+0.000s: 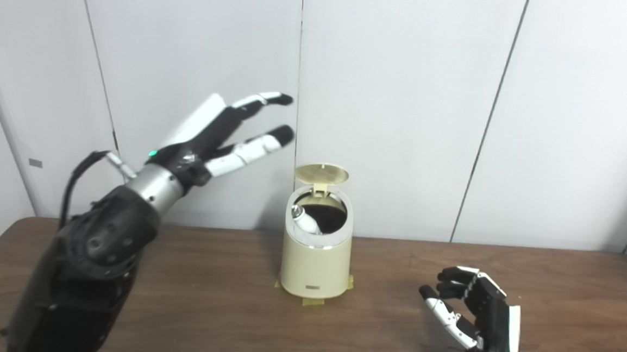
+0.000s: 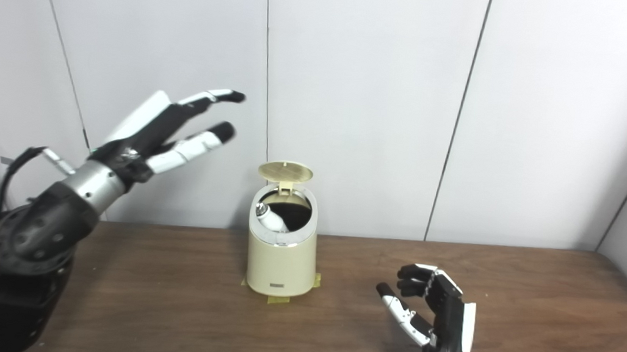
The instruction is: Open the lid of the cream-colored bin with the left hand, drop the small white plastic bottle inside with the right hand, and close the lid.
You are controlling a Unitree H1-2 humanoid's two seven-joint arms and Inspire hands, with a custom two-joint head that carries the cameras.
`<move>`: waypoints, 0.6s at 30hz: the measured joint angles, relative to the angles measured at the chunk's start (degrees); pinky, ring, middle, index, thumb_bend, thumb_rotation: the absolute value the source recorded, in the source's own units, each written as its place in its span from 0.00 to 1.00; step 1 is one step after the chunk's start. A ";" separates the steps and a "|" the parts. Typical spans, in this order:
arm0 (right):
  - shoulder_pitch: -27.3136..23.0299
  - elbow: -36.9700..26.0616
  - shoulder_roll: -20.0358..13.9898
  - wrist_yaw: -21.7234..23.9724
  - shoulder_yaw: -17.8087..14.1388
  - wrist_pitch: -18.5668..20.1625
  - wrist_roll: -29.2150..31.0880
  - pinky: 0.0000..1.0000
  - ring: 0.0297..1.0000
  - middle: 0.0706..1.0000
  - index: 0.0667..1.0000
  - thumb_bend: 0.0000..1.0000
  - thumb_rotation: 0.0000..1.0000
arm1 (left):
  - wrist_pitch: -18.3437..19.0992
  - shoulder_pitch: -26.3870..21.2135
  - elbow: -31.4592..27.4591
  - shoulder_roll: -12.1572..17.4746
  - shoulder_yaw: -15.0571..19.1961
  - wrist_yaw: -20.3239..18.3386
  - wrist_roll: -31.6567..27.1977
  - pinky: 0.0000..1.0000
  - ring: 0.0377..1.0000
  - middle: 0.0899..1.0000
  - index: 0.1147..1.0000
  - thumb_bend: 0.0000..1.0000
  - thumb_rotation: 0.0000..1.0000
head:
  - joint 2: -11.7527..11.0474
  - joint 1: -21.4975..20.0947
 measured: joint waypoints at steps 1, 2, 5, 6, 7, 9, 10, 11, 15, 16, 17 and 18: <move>-0.01 0.00 0.01 0.00 0.00 0.00 0.06 0.44 0.47 0.49 0.45 0.48 0.14 | 0.09 -0.41 0.97 -0.54 -0.52 -0.84 1.30 1.00 1.00 0.93 0.88 0.83 1.00 | 0.00 0.00; -0.04 0.02 0.02 0.00 0.02 -0.01 0.07 0.44 0.47 0.49 0.45 0.48 0.14 | 0.07 -0.70 1.99 -1.23 -0.80 -1.77 2.79 1.00 1.00 0.92 0.87 0.82 1.00 | -0.09 0.00; -0.13 0.19 0.06 -0.07 0.04 -0.07 0.03 0.44 0.47 0.49 0.45 0.48 0.14 | 0.13 -1.85 5.77 -3.49 -2.06 -3.39 7.40 1.00 1.00 0.91 0.85 0.80 1.00 | -0.09 0.00; -0.16 0.23 0.08 -0.08 0.05 -0.11 0.03 0.44 0.47 0.49 0.45 0.48 0.14 | 0.16 -2.18 6.79 -4.19 -2.21 -3.91 8.22 1.00 1.00 0.91 0.85 0.79 1.00 | -0.09 -0.09; -0.22 0.28 0.11 -0.08 0.08 -0.14 0.01 0.44 0.47 0.48 0.45 0.48 0.14 | 0.16 -2.31 7.39 -4.70 -2.29 -4.05 8.69 1.00 1.00 0.92 0.85 0.78 1.00 | -0.09 -0.09; -0.24 0.29 0.15 -0.10 0.10 -0.17 -0.01 0.44 0.47 0.48 0.45 0.48 0.14 | 0.16 -2.45 8.20 -5.56 -2.27 -4.05 8.93 1.00 1.00 0.92 0.84 0.76 1.00 | -0.09 0.00; -0.25 0.29 0.15 -0.11 0.10 -0.17 -0.04 0.44 0.47 0.48 0.45 0.48 0.14 | 0.15 -2.45 8.42 -5.77 -2.28 -4.05 8.98 1.00 1.00 0.92 0.84 0.76 1.00 | 0.00 0.09; -0.25 0.29 0.15 -0.11 0.10 -0.16 -0.05 0.44 0.47 0.48 0.45 0.48 0.14 | 0.15 -2.46 8.69 -5.87 -2.28 -4.05 9.08 1.00 1.00 0.92 0.84 0.75 1.00 | 0.00 0.09; -0.24 0.27 0.13 -0.07 0.03 -0.14 0.02 0.44 0.47 0.48 0.45 0.48 0.14 | 0.16 -2.76 10.25 -6.08 -2.30 -4.22 11.15 1.00 1.00 0.94 0.86 0.76 1.00 | -0.18 0.18; -0.24 0.29 0.13 -0.04 0.04 -0.15 0.05 0.44 0.47 0.48 0.45 0.48 0.14 | 0.15 -2.95 10.62 -6.08 -2.49 -4.30 11.57 1.00 1.00 0.94 0.86 0.76 1.00 | -0.18 0.18; -0.24 0.31 0.13 -0.02 0.04 -0.18 0.09 0.44 0.47 0.48 0.45 0.48 0.14 | 0.15 -3.26 11.18 -6.08 -2.77 -4.45 12.14 1.00 1.00 0.95 0.87 0.76 1.00 | -0.18 0.18; -0.25 0.34 0.13 -0.02 0.04 -0.21 0.11 0.44 0.47 0.48 0.45 0.48 0.14 | 0.11 -3.60 11.96 -6.18 -3.00 -4.71 13.05 1.00 1.00 0.96 0.88 0.77 1.00 | -0.26 0.18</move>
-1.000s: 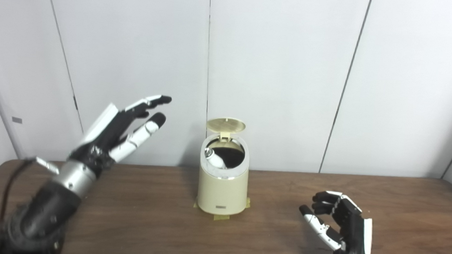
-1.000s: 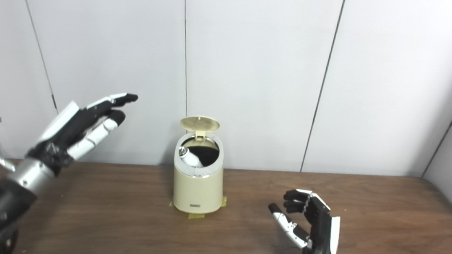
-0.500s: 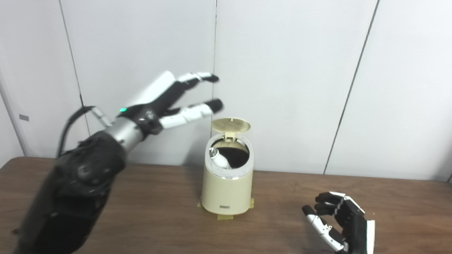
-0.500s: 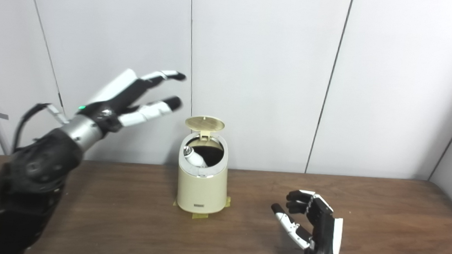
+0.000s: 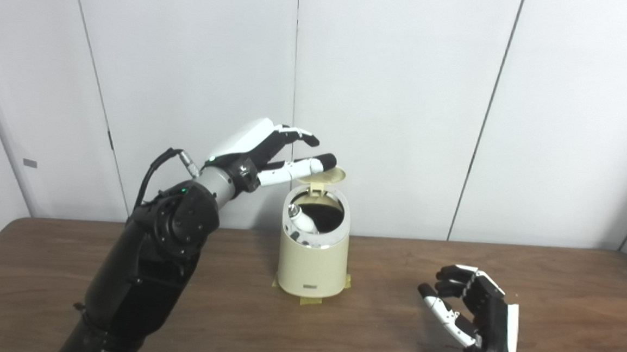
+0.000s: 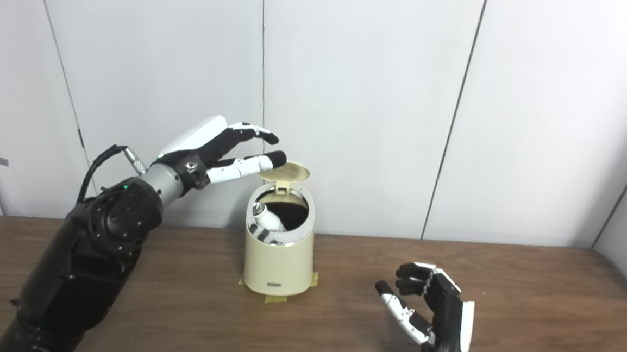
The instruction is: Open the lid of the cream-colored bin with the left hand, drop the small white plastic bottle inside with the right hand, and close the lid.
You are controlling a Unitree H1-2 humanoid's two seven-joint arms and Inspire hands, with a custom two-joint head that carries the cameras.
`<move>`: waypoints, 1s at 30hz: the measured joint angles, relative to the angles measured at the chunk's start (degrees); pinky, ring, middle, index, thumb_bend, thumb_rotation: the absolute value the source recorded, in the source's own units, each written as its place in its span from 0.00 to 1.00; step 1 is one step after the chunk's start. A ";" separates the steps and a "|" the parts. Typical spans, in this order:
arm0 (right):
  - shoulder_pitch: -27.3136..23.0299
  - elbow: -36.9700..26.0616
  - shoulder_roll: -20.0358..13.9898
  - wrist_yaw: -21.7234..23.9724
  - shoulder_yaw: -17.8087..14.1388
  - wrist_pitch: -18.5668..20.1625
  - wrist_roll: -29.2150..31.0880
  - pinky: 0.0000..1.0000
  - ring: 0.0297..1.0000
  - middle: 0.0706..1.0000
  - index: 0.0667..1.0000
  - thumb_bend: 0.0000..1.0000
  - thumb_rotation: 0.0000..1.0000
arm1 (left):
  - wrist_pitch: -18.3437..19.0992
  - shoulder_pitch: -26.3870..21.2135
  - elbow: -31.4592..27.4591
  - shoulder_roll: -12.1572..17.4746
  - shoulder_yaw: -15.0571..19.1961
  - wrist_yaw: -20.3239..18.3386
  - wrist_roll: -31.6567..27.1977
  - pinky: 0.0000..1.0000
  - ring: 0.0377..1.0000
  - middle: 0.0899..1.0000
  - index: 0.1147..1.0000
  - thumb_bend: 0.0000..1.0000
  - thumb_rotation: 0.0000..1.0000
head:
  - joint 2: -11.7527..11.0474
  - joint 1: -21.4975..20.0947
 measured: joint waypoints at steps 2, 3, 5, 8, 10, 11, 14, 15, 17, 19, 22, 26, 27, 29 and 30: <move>-0.06 0.06 0.03 -0.02 0.04 -0.01 -0.01 0.43 0.47 0.48 0.45 0.48 0.14 | 0.05 -0.38 0.83 -0.36 -0.02 -0.18 1.27 1.00 1.00 0.97 0.89 0.77 1.00 | 0.00 0.00; -0.06 0.07 0.03 -0.07 0.06 -0.02 -0.09 0.43 0.47 0.48 0.45 0.48 0.14 | 0.04 -0.58 1.06 -0.60 -0.02 -0.21 1.58 1.00 1.00 0.98 0.89 0.76 1.00 | 0.00 -0.17; -0.10 0.12 0.05 -0.09 0.17 -0.08 -0.27 0.43 0.47 0.48 0.45 0.48 0.14 | 0.04 -1.02 2.08 -1.11 -0.02 -0.22 2.04 1.00 1.00 0.98 0.91 0.76 1.00 | 0.00 -0.26; -0.19 0.25 0.13 -0.14 0.28 -0.29 -0.30 0.43 0.47 0.47 0.45 0.48 0.14 | 0.03 -1.23 2.72 -1.10 -0.32 -0.27 2.08 1.00 1.00 0.99 0.91 0.76 1.00 | 0.00 -0.35; -0.24 0.32 0.16 -0.21 0.27 -0.33 -0.29 0.43 0.47 0.47 0.45 0.48 0.14 | 0.03 -1.39 3.11 -1.02 -0.71 -0.81 2.35 1.00 1.00 0.99 0.91 0.76 1.00 | -0.09 -0.61; -0.25 0.35 0.17 -0.24 0.27 -0.33 -0.29 0.43 0.47 0.48 0.45 0.48 0.14 | -0.01 -1.53 3.57 -0.93 -1.07 -1.16 2.35 1.00 0.97 0.96 0.90 0.74 1.00 | -0.09 -0.79; -0.29 0.36 0.25 -0.57 0.28 -0.38 -0.41 0.43 0.47 0.48 0.45 0.48 0.14 | -0.27 -1.56 4.24 -0.88 -1.65 -1.21 1.74 1.00 0.99 0.94 0.88 0.74 1.00 | 0.00 -0.88; -0.31 0.40 0.28 -0.68 0.29 -0.58 -0.55 0.43 0.47 0.48 0.45 0.48 0.14 | -0.45 -1.56 4.42 -1.02 -1.61 -1.02 1.04 0.99 0.99 0.95 0.88 0.74 1.00 | 0.00 -0.97; -0.37 0.55 0.28 -0.82 0.38 -1.34 -0.77 0.43 0.47 0.48 0.45 0.48 0.14 | -0.77 -1.56 5.13 -1.42 -1.61 -0.18 0.05 0.98 1.00 0.95 0.88 0.73 1.00 | 0.09 -1.05; -0.43 0.65 0.34 -0.80 0.40 -1.54 -0.73 0.43 0.48 0.48 0.45 0.48 0.14 | -0.85 -1.56 5.84 -1.78 -1.70 0.32 -0.47 0.99 1.00 0.95 0.89 0.73 1.00 | 0.17 -1.14; -0.46 0.70 0.41 -0.82 0.39 -1.74 -0.64 0.42 0.47 0.48 0.45 0.48 0.14 | -0.85 -1.56 5.90 -1.77 -2.88 0.30 -0.70 1.00 1.00 0.97 0.90 0.74 1.00 | 0.26 -1.14; -0.58 0.83 0.48 -0.86 0.39 -1.74 -0.72 0.42 0.47 0.48 0.45 0.48 0.14 | -0.74 -1.54 5.87 -1.78 -4.78 -0.12 -0.25 1.00 1.00 0.96 0.88 0.76 1.00 | 0.26 -1.58; -0.59 0.83 0.50 -0.87 0.39 -1.74 -0.75 0.42 0.47 0.48 0.45 0.48 0.14 | -0.66 -1.50 5.84 -1.85 -4.78 -0.12 -0.11 1.00 1.00 0.96 0.87 0.76 1.00 | 0.26 -1.76; -0.59 0.82 0.51 -1.02 0.39 -1.74 -0.89 0.42 0.47 0.48 0.45 0.48 0.14 | -0.41 -1.28 5.54 -1.93 -4.80 -0.12 0.03 1.00 1.00 0.97 0.88 0.77 1.00 | 0.26 -1.76; -0.60 0.82 0.51 -1.15 0.39 -1.74 -1.02 0.42 0.47 0.48 0.45 0.48 0.14 | -0.40 -1.07 5.40 -1.96 -4.90 -0.15 0.13 1.00 1.00 0.98 0.89 0.77 1.00 | 0.26 -1.67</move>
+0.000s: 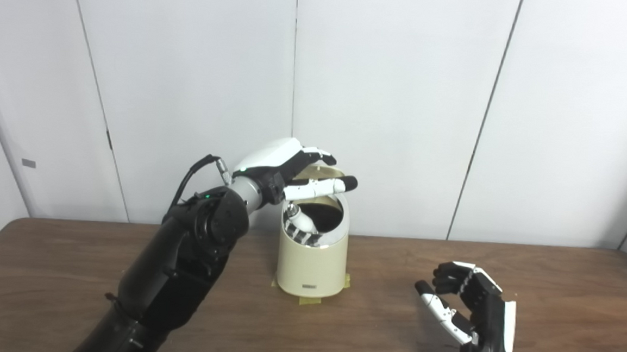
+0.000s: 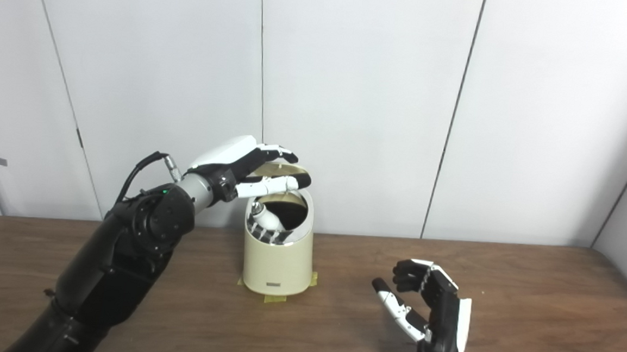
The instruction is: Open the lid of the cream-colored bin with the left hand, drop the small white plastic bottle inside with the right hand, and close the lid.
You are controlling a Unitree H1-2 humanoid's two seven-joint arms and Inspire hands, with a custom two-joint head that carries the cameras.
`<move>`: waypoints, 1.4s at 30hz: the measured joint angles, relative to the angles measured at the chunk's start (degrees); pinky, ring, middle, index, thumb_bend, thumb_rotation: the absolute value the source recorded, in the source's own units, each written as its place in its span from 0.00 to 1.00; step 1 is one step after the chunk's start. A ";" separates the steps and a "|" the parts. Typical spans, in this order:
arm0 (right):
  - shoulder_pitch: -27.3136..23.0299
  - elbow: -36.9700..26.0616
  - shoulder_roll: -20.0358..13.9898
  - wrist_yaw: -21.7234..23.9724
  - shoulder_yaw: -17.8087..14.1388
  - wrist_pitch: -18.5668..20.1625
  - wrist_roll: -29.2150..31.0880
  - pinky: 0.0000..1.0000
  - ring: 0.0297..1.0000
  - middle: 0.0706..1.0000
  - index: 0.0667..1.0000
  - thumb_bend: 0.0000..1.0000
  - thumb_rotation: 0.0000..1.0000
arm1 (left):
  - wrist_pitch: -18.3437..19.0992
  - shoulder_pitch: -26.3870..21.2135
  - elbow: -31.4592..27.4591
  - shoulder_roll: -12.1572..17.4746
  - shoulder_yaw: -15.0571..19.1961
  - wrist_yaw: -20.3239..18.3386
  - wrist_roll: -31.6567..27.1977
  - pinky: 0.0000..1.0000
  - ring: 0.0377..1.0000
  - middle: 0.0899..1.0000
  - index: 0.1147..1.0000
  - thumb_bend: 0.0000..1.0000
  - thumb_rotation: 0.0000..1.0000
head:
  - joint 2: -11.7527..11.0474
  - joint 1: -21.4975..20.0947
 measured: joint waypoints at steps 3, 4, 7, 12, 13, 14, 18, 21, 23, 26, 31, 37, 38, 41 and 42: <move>0.00 -0.03 0.00 -0.21 -0.01 0.00 -0.09 0.43 0.48 0.48 0.45 0.48 0.14 | 0.01 0.66 -0.48 0.02 -0.82 -0.36 0.09 0.99 1.00 0.98 0.89 0.78 1.00 | 0.00 0.00; 0.00 -0.04 0.01 -0.21 -0.01 0.01 -0.07 0.43 0.48 0.48 0.45 0.48 0.14 | 0.00 0.82 -0.63 0.02 -1.17 -0.49 0.07 0.99 1.00 0.98 0.89 0.78 1.00 | 0.09 0.00; -0.03 -0.04 0.04 -0.24 -0.01 0.02 -0.06 0.43 0.47 0.48 0.45 0.48 0.14 | -0.13 1.20 -0.94 0.04 -2.06 -0.69 0.09 1.00 1.00 0.94 0.88 0.80 1.00 | 0.09 -0.09; -0.05 -0.03 0.04 -0.41 -0.02 0.04 0.10 0.43 0.47 0.48 0.45 0.48 0.14 | -0.59 1.58 -0.98 0.30 -2.46 -0.44 0.13 1.00 1.00 0.93 0.87 0.81 1.00 | 0.18 -0.09; -0.05 -0.03 0.05 -0.40 -0.02 0.04 0.16 0.43 0.47 0.48 0.45 0.48 0.14 | -0.64 1.77 -1.04 0.38 -2.46 -0.16 0.13 1.00 1.00 0.93 0.87 0.81 1.00 | 0.18 -0.09; -0.05 -0.03 0.05 -0.41 -0.02 0.04 0.18 0.43 0.47 0.48 0.45 0.48 0.14 | -0.64 2.00 -1.10 0.43 -2.46 0.11 0.14 1.00 1.00 0.93 0.86 0.83 1.00 | 0.18 -0.09; -0.06 -0.03 0.05 -0.43 -0.01 0.05 0.11 0.43 0.47 0.48 0.45 0.48 0.14 | -0.51 4.16 -1.83 0.53 -2.73 0.24 0.90 1.00 1.00 0.94 0.86 0.84 1.00 | 0.61 -0.09; -0.05 -0.13 0.05 -0.44 -0.02 0.35 0.10 0.43 0.47 0.48 0.45 0.48 0.14 | -0.47 5.92 -1.95 0.53 -2.81 0.23 1.01 1.00 1.00 0.92 0.86 0.84 1.00 | 1.05 -0.26; 0.06 -0.44 0.07 -0.44 -0.01 0.87 0.09 0.43 0.47 0.48 0.45 0.48 0.14 | -0.48 6.75 -2.40 0.57 -2.92 0.23 1.16 1.00 1.00 0.92 0.86 0.84 1.00 | 1.23 -0.35; 0.33 -0.96 0.12 -0.43 0.02 1.62 0.07 0.43 0.47 0.48 0.45 0.48 0.14 | -0.48 6.88 -3.36 0.69 -2.97 0.27 1.78 1.00 1.00 0.90 0.85 0.84 1.00 | 1.76 -0.44; 0.69 -1.66 0.58 -0.31 0.09 2.41 0.11 0.43 0.48 0.48 0.45 0.48 0.14 | -0.58 7.85 -3.72 0.88 -2.94 0.41 1.91 1.00 0.99 0.89 0.84 0.84 1.00 | 2.63 -0.70; 1.40 -2.67 1.16 -0.08 0.22 3.21 0.00 0.42 0.47 0.48 0.45 0.48 0.14 | -1.31 9.64 -3.74 0.88 -3.02 0.99 1.88 1.00 0.98 0.89 0.85 0.83 1.00 | 2.99 -0.61; 1.46 -2.82 1.17 -0.10 0.22 3.60 -0.08 0.42 0.47 0.48 0.45 0.48 0.14 | -1.39 9.64 -3.74 0.93 -3.16 1.00 1.94 1.00 0.98 0.89 0.85 0.83 1.00 | 3.25 -0.79; 1.60 -3.07 1.22 -0.10 0.24 4.43 -0.20 0.42 0.47 0.48 0.45 0.48 0.14 | -2.31 9.64 -3.73 1.27 -4.02 1.26 2.91 1.00 0.97 0.88 0.85 0.83 1.00 | 3.52 -0.88; 1.65 -3.19 1.22 -0.08 0.27 4.44 -0.19 0.43 0.47 0.48 0.45 0.48 0.14 | -3.14 9.64 -3.73 1.63 -4.74 1.51 3.86 1.00 0.97 0.87 0.86 0.84 1.00 | 3.69 -0.88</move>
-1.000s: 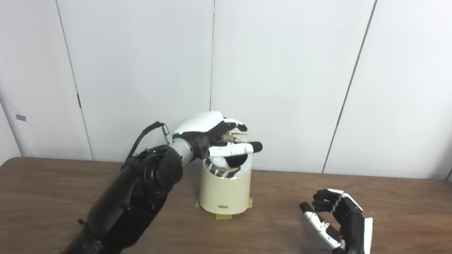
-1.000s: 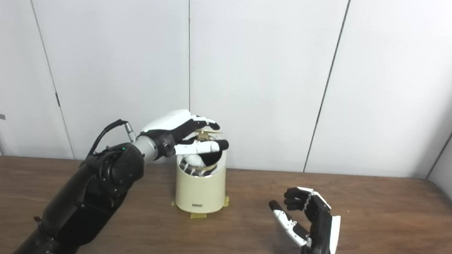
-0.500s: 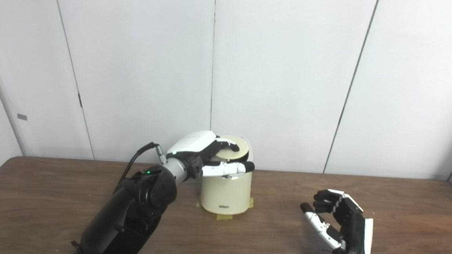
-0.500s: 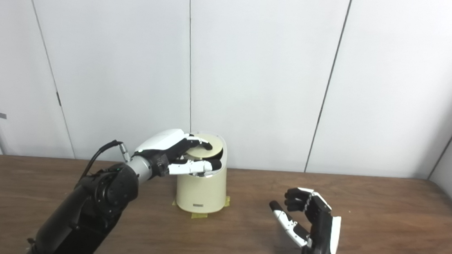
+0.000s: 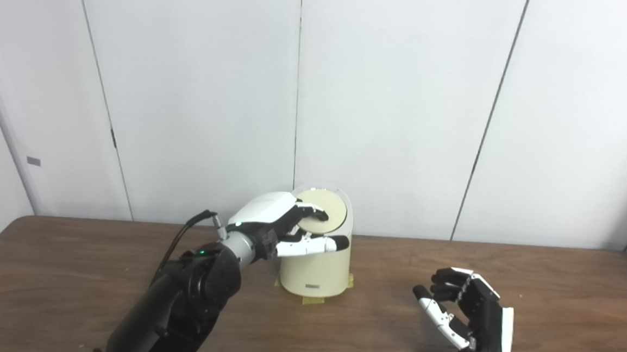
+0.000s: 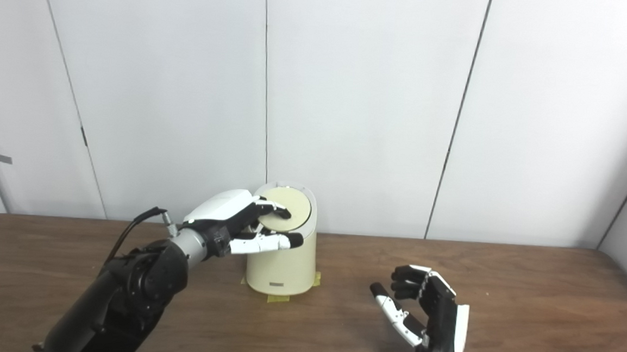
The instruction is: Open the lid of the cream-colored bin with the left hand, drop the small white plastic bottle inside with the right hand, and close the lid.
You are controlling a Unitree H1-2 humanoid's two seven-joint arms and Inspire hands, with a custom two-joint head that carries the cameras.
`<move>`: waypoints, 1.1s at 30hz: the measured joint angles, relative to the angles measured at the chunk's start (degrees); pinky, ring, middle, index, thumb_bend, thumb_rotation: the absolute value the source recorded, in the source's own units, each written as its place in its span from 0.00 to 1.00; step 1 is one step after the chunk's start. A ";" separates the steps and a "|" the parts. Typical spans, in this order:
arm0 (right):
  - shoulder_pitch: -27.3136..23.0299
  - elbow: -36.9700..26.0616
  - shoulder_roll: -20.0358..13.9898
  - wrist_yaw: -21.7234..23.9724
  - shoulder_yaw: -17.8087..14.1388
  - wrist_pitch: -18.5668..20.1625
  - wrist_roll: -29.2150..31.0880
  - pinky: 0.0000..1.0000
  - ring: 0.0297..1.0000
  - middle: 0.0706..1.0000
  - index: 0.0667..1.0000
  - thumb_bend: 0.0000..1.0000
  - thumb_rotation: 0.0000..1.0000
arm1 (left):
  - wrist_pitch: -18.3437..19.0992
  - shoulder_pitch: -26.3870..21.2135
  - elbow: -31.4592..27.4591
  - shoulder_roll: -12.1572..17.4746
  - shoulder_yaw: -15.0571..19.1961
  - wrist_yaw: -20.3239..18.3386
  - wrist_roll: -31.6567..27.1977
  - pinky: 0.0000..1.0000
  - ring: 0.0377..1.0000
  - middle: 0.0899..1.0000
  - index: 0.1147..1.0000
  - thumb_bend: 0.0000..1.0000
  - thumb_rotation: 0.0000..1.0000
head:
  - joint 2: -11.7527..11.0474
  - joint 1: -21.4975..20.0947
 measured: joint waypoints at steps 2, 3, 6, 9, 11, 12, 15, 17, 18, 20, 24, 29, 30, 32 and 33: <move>0.11 -0.21 0.06 0.03 0.06 0.11 0.01 0.43 0.47 0.48 0.45 0.48 0.14 | -1.35 0.00 -0.01 0.86 -1.75 0.86 2.28 1.00 0.97 0.86 0.86 0.83 1.00 | 0.26 0.00; 0.20 -0.32 0.11 0.04 0.07 0.26 0.02 0.43 0.47 0.48 0.45 0.48 0.14 | -2.13 0.00 -0.05 1.18 -2.40 1.06 3.60 1.00 0.97 0.86 0.86 0.83 1.00 | 0.27 -0.09; 0.46 -0.69 0.28 0.12 0.16 1.15 0.05 0.43 0.47 0.48 0.45 0.48 0.14 | -4.37 -0.01 -0.14 1.92 -4.45 1.51 7.54 1.00 0.98 0.87 0.86 0.82 1.00 | 0.44 -0.17; 0.82 -1.20 0.41 0.44 0.16 1.84 0.25 0.43 0.47 0.48 0.45 0.48 0.14 | -6.59 0.01 -0.14 2.34 -5.50 1.60 10.43 1.00 1.00 0.88 0.87 0.82 1.00 | 0.53 -0.26; 0.93 -1.39 0.43 0.65 0.25 1.95 0.29 0.42 0.47 0.48 0.45 0.48 0.14 | -7.62 0.13 -0.14 2.62 -6.03 1.55 12.16 1.00 1.00 0.89 0.87 0.82 1.00 | 0.62 -0.35; 0.99 -1.44 0.48 0.70 0.32 1.98 0.28 0.42 0.47 0.48 0.45 0.48 0.14 | -8.45 0.28 -0.14 2.73 -6.16 1.62 12.92 1.00 1.00 0.88 0.87 0.82 1.00 | 0.70 -0.35; 1.11 -1.58 0.52 0.72 0.49 2.00 0.18 0.42 0.46 0.48 0.45 0.48 0.14 | -10.74 0.88 -0.13 2.88 -6.45 2.41 15.40 1.00 1.00 0.88 0.86 0.82 1.00 | 0.79 -0.53; 1.12 -1.59 0.52 0.72 0.55 1.99 0.16 0.42 0.46 0.47 0.45 0.48 0.14 | -11.86 1.08 -0.13 2.98 -6.53 2.95 16.82 1.00 1.00 0.89 0.86 0.82 1.00 | 0.79 -0.53; 1.12 -1.59 0.52 0.72 0.56 1.99 0.16 0.42 0.46 0.47 0.45 0.48 0.14 | -12.31 1.15 -0.12 2.98 -6.50 3.00 17.23 1.00 1.00 0.88 0.86 0.81 1.00 | 0.79 -0.53; 1.12 -1.59 0.52 0.76 0.57 2.00 0.17 0.42 0.46 0.47 0.45 0.48 0.14 | -13.29 1.42 -0.12 2.98 -6.32 3.10 17.90 1.00 1.00 0.88 0.86 0.81 1.00 | 0.88 -0.53; 1.12 -1.59 0.51 0.83 0.64 2.00 0.15 0.41 0.46 0.47 0.45 0.48 0.14 | -14.08 2.00 -0.13 2.90 -5.75 3.24 18.77 1.00 1.00 0.88 0.85 0.81 1.00 | 0.88 -0.53; 1.12 -1.59 0.53 0.86 0.69 2.01 0.14 0.41 0.46 0.47 0.45 0.48 0.14 | -15.08 2.32 -0.13 2.39 -4.14 3.10 18.21 1.00 0.98 0.85 0.83 0.81 1.00 | 0.88 -0.53; 1.12 -1.58 0.53 0.89 0.69 2.01 0.16 0.41 0.47 0.47 0.45 0.48 0.14 | -15.20 2.51 -0.13 2.17 -3.86 3.10 18.05 1.00 0.98 0.85 0.83 0.81 1.00 | 0.88 -0.53; 1.12 -1.58 0.52 0.97 0.69 2.00 0.17 0.41 0.47 0.48 0.45 0.48 0.14 | -15.28 3.01 -0.13 1.61 -3.36 3.17 17.82 1.00 0.97 0.84 0.82 0.82 1.00 | 0.88 -0.53; 1.12 -1.58 0.52 0.99 0.69 2.01 0.17 0.41 0.47 0.48 0.45 0.48 0.14 | -15.26 3.14 -0.12 1.35 -3.11 3.08 17.80 1.00 0.98 0.84 0.82 0.82 1.00 | 0.88 -0.53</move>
